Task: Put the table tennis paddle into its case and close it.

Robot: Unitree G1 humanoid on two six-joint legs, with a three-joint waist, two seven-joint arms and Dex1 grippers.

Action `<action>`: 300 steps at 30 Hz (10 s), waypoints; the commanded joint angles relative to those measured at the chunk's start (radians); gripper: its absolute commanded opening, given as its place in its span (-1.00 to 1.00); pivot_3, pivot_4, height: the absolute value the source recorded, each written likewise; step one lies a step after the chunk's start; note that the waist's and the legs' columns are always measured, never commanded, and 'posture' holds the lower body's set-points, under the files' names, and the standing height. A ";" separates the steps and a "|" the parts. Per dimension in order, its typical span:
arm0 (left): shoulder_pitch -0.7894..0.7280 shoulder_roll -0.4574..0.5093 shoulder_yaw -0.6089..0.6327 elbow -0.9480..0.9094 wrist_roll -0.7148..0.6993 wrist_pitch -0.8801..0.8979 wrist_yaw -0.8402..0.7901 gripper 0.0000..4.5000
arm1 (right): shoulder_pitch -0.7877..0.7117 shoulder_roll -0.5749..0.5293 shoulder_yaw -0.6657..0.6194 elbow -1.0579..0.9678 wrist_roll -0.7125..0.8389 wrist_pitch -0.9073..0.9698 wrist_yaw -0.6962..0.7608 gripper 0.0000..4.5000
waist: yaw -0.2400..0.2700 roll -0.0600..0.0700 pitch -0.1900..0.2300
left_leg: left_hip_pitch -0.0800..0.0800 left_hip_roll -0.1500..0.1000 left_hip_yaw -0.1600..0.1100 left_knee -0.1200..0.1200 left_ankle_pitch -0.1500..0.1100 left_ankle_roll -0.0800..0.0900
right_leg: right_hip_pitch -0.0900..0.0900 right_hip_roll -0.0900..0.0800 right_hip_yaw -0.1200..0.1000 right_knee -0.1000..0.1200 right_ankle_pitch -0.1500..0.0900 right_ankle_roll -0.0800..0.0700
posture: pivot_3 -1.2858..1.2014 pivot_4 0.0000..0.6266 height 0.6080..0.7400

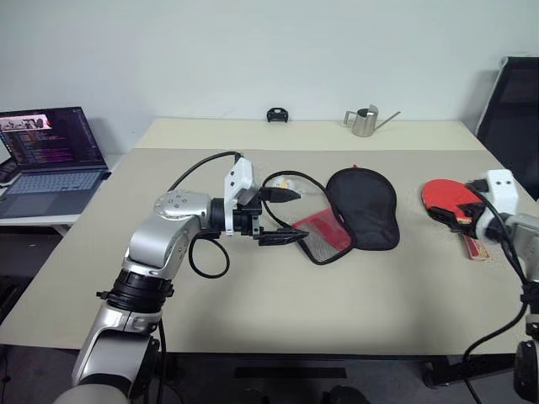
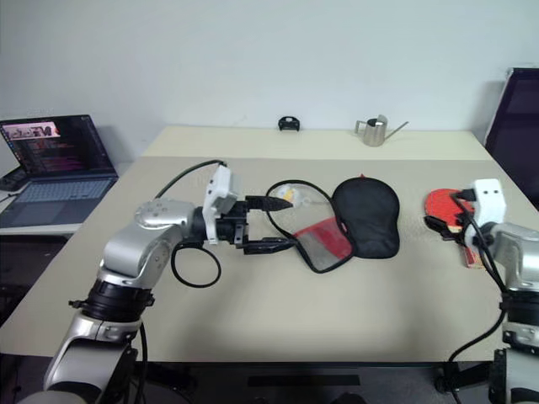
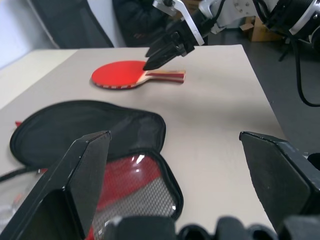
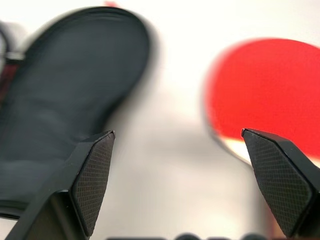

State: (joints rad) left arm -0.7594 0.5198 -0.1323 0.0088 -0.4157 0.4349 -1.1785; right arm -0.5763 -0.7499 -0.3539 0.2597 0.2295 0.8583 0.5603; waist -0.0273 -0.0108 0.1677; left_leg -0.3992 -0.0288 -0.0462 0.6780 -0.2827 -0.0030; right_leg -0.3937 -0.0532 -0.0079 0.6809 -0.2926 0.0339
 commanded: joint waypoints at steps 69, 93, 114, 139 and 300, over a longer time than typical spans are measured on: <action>0.062 0.112 0.061 -0.027 0.008 -0.013 0.016 1.00 | -0.340 0.076 0.098 0.624 -0.085 -0.366 -0.253 -0.51 | -0.012 0.003 0.003 | 0.013 0.001 0.004 -0.001 0.000 0.000 | 0.010 0.001 0.004 0.000 0.000 0.000 | 0.03 -0.52 1.00; 0.103 0.123 0.079 -0.044 0.012 -0.016 0.047 1.00 | -0.175 0.440 0.103 -0.244 0.080 0.202 -0.439 -0.51 | -0.003 0.005 0.004 | -0.001 0.000 0.001 -0.001 0.001 -0.001 | -0.003 0.000 0.001 0.000 0.000 0.000 | 0.03 -0.52 1.00; 0.120 0.117 0.077 -0.061 0.008 -0.014 0.065 1.00 | -0.190 0.512 0.169 -0.006 -0.020 0.002 -0.488 -0.51 | -0.005 0.005 0.004 | -0.001 0.000 0.001 -0.001 0.002 -0.002 | -0.003 0.001 0.001 0.001 0.000 0.000 | 0.03 -0.52 1.00; 0.122 0.112 0.072 -0.064 0.009 -0.014 0.070 1.00 | -0.149 0.558 0.203 0.013 -0.101 -0.028 -0.570 -0.35 | -0.005 0.005 0.004 | 0.000 0.000 0.001 -0.001 0.002 -0.003 | -0.003 0.001 0.001 0.001 0.000 0.000 | 0.03 -0.52 1.00; -0.112 -0.010 0.137 0.126 -0.013 0.056 -0.017 1.00 | -0.426 0.264 0.339 0.829 -0.145 -0.456 0.161 0.92 | -0.032 -0.008 0.011 | 0.001 0.001 0.002 0.001 0.003 -0.004 | -0.001 0.000 0.001 0.002 0.000 0.000 | 0.03 -0.52 1.00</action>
State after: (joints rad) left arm -0.8466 0.4932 0.0035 0.1630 -0.4141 0.4987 -1.1912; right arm -1.0038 -0.5127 -0.0235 1.0607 0.1005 0.3971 0.7119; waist -0.0590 -0.0191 0.1792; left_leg -0.3981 -0.0279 -0.0438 0.6791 -0.2797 -0.0072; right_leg -0.3952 -0.0532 -0.0069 0.6827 -0.2924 0.0340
